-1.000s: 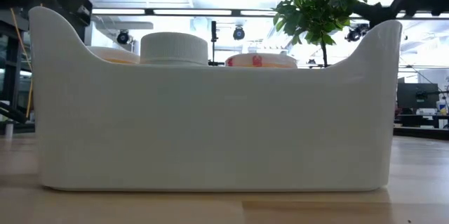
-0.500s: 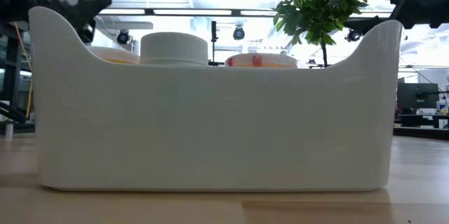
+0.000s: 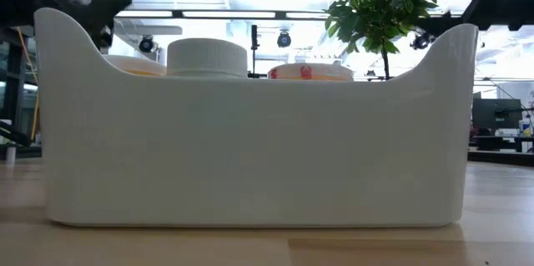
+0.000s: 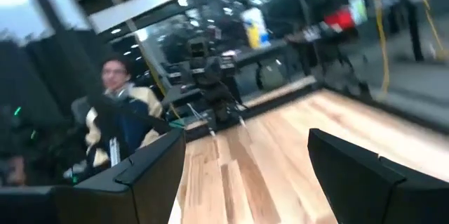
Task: Pick and place pill bottles into a basket
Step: Return to Home Position
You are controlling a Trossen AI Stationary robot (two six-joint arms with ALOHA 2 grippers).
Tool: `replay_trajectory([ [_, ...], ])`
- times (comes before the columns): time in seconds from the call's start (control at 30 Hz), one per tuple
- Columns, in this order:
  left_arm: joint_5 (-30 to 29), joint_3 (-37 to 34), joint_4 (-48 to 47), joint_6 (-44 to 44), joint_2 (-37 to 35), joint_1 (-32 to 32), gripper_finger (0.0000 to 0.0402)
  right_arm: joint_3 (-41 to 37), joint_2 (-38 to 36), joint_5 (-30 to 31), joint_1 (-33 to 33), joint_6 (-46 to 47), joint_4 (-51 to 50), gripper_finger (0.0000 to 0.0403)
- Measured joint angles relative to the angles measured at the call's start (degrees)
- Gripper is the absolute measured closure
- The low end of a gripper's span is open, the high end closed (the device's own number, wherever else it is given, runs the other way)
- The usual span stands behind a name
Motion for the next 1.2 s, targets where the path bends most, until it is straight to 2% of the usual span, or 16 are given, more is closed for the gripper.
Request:
replay_trajectory([
  [0.17, 1.65, 0.02, 2.78, 5.32, -0.02, -0.02, 0.0186, 0.04, -0.03, -4.88, 0.00, -6.79, 0.21, 0.0111],
  [0.43, 2.47, 0.00, 0.19, 9.01, 0.02, -0.02, 0.0186, 0.04, -0.03, -5.94, 0.00, -10.72, -1.77, 0.0111],
  [0.63, 3.96, 0.00, -1.52, 10.38, 0.02, -0.01, 0.0186, -0.09, -0.03, -15.23, 0.02, -12.01, -3.44, 0.0111],
  [0.77, 4.05, 0.00, -1.61, 10.29, 0.02, 0.00, 0.0186, -5.99, -1.12, -17.51, 0.64, -9.16, 7.50, 0.0111],
  [0.83, 4.26, 0.01, -1.62, 10.16, 0.00, 0.00, 0.0186, -9.65, -1.92, -17.56, 1.19, -7.60, 13.25, 0.0111],
  [0.93, 4.88, 0.02, -2.16, 10.35, 0.00, 0.00, 0.0186, -9.05, -2.25, -15.12, 1.42, -8.05, 10.94, 0.0111],
  [1.1, 3.70, -0.08, -5.28, 11.83, 0.02, 0.00, 0.0186, -9.72, -2.36, -14.63, 1.42, -10.58, 11.02, 0.0111],
  [1.2, 4.13, -1.56, -2.50, 11.87, -0.02, 0.00, 0.0186, -9.75, -2.22, -13.49, 1.42, -10.48, 8.81, 0.0111],
])
